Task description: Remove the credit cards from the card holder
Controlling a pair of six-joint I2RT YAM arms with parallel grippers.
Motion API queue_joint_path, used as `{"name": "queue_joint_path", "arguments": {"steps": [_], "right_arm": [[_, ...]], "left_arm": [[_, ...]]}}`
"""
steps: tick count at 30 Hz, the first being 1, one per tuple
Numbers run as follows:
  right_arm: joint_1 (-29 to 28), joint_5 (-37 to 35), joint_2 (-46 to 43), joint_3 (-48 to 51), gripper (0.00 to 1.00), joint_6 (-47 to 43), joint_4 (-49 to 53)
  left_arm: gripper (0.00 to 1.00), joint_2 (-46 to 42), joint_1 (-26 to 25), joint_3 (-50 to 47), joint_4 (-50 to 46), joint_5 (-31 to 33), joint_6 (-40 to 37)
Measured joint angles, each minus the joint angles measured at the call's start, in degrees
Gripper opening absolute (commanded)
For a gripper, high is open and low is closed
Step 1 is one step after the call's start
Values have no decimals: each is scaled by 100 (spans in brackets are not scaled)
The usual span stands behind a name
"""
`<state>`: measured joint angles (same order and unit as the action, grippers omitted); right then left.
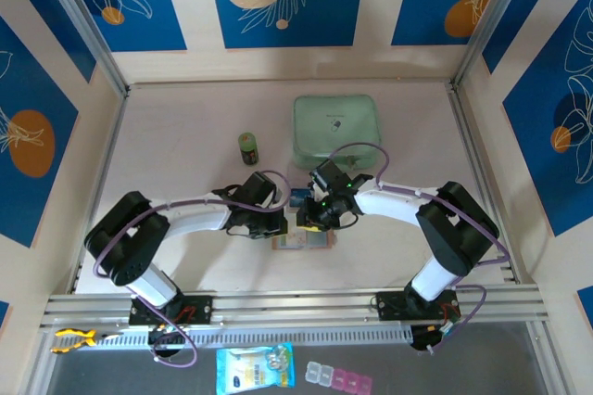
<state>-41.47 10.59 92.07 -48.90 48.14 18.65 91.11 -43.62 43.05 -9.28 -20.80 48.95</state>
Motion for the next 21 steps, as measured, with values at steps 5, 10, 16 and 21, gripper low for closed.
{"name": "queue_joint_path", "arguments": {"steps": [5,10,16,21], "right_arm": [[7,13,33,39,27,2,-13],[22,15,122,44,27,2,-17],[26,17,192,55,27,0,-17],[26,17,192,55,27,-2,-17]], "left_arm": [[6,15,0,0,4,-2,0],[6,15,0,0,2,0,2],[6,15,0,0,2,-2,2],[6,15,0,0,2,0,2]]}}
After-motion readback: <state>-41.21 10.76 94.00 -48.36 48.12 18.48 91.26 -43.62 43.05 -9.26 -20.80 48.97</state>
